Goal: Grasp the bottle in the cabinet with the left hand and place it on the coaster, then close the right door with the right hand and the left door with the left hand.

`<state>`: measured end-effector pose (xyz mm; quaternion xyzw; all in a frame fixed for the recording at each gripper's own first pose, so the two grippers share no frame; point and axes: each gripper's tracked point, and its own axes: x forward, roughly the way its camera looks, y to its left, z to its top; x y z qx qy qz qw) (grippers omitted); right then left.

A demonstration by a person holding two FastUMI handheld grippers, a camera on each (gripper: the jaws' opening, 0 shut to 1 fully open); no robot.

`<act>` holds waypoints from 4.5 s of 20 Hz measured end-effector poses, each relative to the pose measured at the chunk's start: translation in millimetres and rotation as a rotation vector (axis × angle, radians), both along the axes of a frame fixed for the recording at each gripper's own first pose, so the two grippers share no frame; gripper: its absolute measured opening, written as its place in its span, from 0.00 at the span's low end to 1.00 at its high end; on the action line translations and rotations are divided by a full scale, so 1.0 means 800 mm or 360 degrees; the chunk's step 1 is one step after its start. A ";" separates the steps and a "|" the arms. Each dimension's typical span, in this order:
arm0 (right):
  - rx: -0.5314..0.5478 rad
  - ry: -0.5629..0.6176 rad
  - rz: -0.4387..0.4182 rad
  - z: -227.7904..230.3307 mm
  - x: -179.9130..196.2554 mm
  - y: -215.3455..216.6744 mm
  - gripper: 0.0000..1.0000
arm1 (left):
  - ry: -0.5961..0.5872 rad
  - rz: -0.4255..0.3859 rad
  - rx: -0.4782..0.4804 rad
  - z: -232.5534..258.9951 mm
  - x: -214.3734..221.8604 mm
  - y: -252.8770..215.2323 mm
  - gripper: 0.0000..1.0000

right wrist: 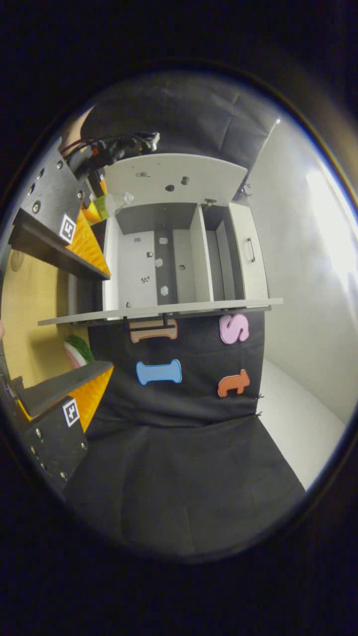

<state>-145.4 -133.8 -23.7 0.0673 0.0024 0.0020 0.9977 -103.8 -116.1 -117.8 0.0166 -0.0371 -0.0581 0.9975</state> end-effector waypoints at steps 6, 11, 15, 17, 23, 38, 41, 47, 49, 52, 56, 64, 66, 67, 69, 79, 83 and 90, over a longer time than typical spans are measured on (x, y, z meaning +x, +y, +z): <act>0.0000 0.0042 -0.0091 0.006 -0.008 0.005 0.97 | 0.0218 -0.0156 -0.0062 -0.105 -0.043 -0.024 0.78; 0.0080 0.0073 -0.0143 0.004 -0.019 0.021 0.97 | 0.0289 -0.0272 -0.0041 -0.183 -0.062 -0.028 0.78; 0.0046 0.0164 -0.0202 -0.010 -0.028 0.028 0.97 | 0.0336 -0.0396 0.0031 -0.251 -0.073 -0.038 0.79; 0.0010 0.0198 -0.0213 -0.014 -0.032 0.037 0.93 | 0.0350 -0.0447 0.0037 -0.272 -0.075 -0.044 0.79; 0.0019 0.0269 -0.0142 -0.027 -0.034 0.083 0.97 | 0.0373 -0.0532 0.0008 -0.310 -0.083 -0.055 0.80; -0.0021 0.0365 -0.0109 -0.064 -0.004 0.108 0.98 | 0.0408 -0.0673 0.0211 -0.313 -0.088 -0.060 0.90; -0.0059 0.0377 -0.0074 -0.079 0.008 0.112 0.98 | 0.0407 -0.0685 0.0126 -0.287 -0.087 -0.064 0.89; -0.0101 0.0269 -0.0003 -0.048 0.037 0.089 0.98 | 0.0337 -0.0620 0.0128 -0.196 -0.082 -0.055 0.89; -0.0110 0.0232 0.0001 -0.041 0.043 0.065 0.97 | 0.0289 -0.0600 0.0061 -0.147 -0.084 -0.057 0.89; -0.0127 0.0206 -0.0033 -0.038 0.045 0.019 0.94 | 0.0320 -0.0576 -0.0057 -0.092 -0.088 -0.060 0.89; -0.0144 0.0173 -0.0093 -0.035 0.049 -0.048 0.97 | 0.0338 -0.0509 -0.0051 -0.029 -0.086 -0.046 0.90; -0.0163 0.0214 -0.0210 -0.030 0.097 -0.153 0.97 | 0.0134 -0.0240 0.0006 0.091 -0.067 0.023 0.91; -0.0173 0.0210 -0.0205 -0.028 0.117 -0.164 0.98 | 0.0128 -0.0127 -0.0013 0.110 -0.068 0.052 0.92; -0.0180 0.0212 -0.0205 -0.026 0.128 -0.169 0.97 | 0.0135 -0.0062 -0.0033 0.116 -0.070 0.068 0.92; -0.0168 0.0205 -0.0207 -0.022 0.149 -0.177 0.94 | 0.0149 0.0014 -0.0083 0.131 -0.079 0.090 0.92; -0.0104 0.0173 -0.0173 0.002 0.242 -0.170 0.94 | 0.0050 0.0342 -0.0034 0.179 -0.120 0.203 0.91; -0.0047 0.0204 -0.0047 0.009 0.267 -0.133 0.94 | 0.0085 0.0401 -0.0027 0.165 -0.131 0.214 0.91; -0.0223 0.0124 0.0174 0.020 0.280 -0.079 0.88 | 0.0103 0.0443 -0.0037 0.152 -0.142 0.198 0.92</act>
